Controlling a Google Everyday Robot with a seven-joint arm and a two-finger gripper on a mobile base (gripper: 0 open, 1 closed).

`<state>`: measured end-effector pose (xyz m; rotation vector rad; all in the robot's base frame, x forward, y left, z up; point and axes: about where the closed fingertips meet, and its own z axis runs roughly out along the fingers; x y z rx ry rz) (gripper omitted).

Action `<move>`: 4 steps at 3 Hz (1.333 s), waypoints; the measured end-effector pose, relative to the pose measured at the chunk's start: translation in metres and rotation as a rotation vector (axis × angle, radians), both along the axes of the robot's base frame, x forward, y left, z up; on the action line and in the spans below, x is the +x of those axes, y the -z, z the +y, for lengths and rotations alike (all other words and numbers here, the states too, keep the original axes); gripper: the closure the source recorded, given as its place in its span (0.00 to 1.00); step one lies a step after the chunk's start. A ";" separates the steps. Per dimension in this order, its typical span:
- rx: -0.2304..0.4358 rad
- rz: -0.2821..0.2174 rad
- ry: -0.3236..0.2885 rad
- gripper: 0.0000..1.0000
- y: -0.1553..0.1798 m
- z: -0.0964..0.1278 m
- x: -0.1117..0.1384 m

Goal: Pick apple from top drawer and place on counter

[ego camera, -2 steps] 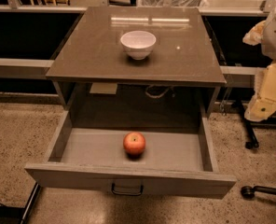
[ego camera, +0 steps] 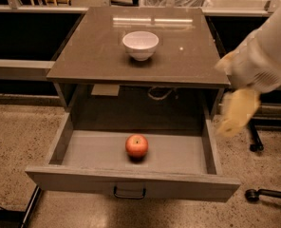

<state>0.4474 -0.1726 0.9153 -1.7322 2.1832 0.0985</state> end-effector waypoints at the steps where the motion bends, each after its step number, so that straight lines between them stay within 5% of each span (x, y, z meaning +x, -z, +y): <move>1: 0.123 0.125 -0.064 0.00 0.109 0.064 0.007; 2: 0.081 0.070 -0.057 0.00 0.160 0.051 0.009; 3: 0.084 0.066 -0.056 0.00 0.159 0.052 0.011; 4: 0.125 -0.002 -0.072 0.00 0.170 0.060 0.029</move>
Offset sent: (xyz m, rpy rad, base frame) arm 0.0074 0.0249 -0.1648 -0.0218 -0.0744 0.0500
